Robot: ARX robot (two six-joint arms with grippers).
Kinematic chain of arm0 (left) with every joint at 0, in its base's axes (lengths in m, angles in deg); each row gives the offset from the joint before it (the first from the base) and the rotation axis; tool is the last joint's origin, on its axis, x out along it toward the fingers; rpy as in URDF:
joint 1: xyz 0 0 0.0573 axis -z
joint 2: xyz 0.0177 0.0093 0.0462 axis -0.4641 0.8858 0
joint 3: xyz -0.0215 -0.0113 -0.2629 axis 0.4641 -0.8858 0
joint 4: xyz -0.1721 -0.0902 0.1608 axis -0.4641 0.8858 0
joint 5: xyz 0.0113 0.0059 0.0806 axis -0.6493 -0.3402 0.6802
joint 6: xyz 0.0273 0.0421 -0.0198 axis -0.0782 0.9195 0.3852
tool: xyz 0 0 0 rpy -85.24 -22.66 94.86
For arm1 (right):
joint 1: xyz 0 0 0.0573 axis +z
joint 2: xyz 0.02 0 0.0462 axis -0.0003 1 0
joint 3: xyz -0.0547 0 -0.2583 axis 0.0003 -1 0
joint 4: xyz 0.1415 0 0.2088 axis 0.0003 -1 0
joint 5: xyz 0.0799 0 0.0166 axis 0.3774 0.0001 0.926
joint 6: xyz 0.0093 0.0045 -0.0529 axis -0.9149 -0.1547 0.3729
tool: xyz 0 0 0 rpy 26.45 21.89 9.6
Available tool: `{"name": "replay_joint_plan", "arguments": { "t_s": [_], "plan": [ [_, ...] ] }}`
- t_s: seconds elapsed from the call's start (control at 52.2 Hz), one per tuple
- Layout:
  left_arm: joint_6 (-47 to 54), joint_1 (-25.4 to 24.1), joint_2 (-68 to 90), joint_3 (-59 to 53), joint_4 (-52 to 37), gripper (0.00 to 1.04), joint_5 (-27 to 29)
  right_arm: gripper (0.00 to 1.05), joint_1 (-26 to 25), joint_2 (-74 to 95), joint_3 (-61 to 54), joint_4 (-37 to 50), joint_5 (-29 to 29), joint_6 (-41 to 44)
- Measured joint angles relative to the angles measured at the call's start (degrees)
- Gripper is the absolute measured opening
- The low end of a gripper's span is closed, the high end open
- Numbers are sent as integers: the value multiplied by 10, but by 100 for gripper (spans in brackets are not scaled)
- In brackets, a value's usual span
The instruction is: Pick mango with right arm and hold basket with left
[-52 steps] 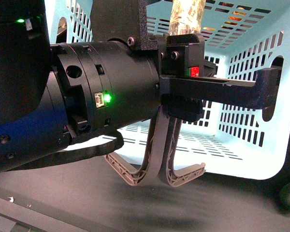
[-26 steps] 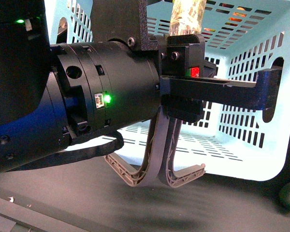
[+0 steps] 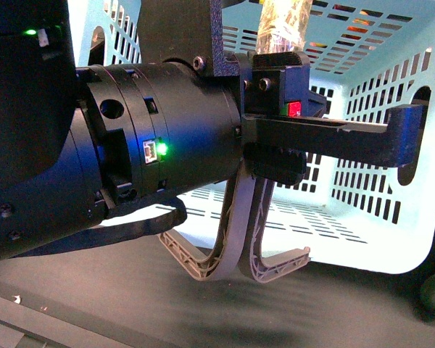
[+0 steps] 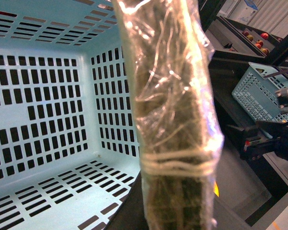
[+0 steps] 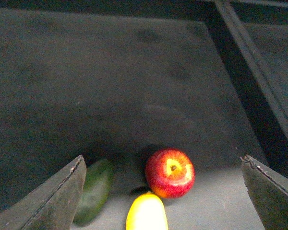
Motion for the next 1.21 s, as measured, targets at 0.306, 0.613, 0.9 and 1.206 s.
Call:
{"name": "replay_joint_plan", "arguments": {
  "t_s": [0.306,0.613,0.9,1.206],
  "plan": [
    [0,0,0,0,0,8,0,97,-26,237,61,72,23,27],
    [0,0,0,0,0,8,0,97,-61,383,108,98,41,57],
    [0,0,0,0,0,8,0,97,-88,446,136,98,43,78],
    [0,0,0,0,0,8,0,97,-95,479,167,91,39,84]
  ]
}}
